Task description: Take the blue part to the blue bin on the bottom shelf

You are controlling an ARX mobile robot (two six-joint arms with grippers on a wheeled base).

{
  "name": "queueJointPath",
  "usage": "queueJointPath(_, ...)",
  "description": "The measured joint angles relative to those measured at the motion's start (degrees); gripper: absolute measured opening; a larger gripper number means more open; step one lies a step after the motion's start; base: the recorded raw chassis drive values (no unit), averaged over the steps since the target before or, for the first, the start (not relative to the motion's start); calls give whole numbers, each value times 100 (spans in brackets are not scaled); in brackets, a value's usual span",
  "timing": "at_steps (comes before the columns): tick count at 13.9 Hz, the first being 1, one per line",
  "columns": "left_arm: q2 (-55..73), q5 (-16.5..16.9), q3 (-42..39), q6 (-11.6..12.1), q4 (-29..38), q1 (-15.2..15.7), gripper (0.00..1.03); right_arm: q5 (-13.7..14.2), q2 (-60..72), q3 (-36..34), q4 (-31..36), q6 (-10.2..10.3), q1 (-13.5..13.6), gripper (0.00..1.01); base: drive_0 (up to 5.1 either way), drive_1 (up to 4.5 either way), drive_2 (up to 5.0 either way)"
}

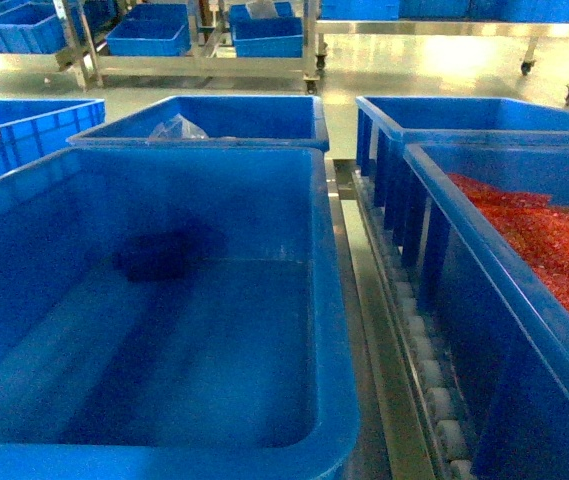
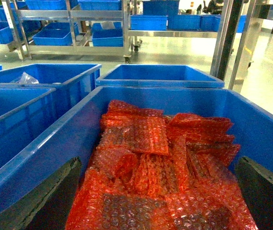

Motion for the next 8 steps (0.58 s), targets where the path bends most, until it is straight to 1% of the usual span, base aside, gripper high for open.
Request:
queueJointPath(4,0,2,0,0,0,0,98,0,0,0,0,0,0,98,0,0,0)
queueJointPath(5,11,11,-11,24,107,2,97,0,0,0,0,0,0,98,0,0,0)
queueJointPath(6,-83,398,-348,422,1060,238,82,0,0,0,0,0,0,98,0,0,0)
queueJointPath(7,-507,638,-706,643,1029,564,66,0,0,0,0,0,0,98,0,0,0)
queueJointPath(8,-820,896,-920,741,881,868,50,0,0,0,-2,0,0,98,0,0,0)
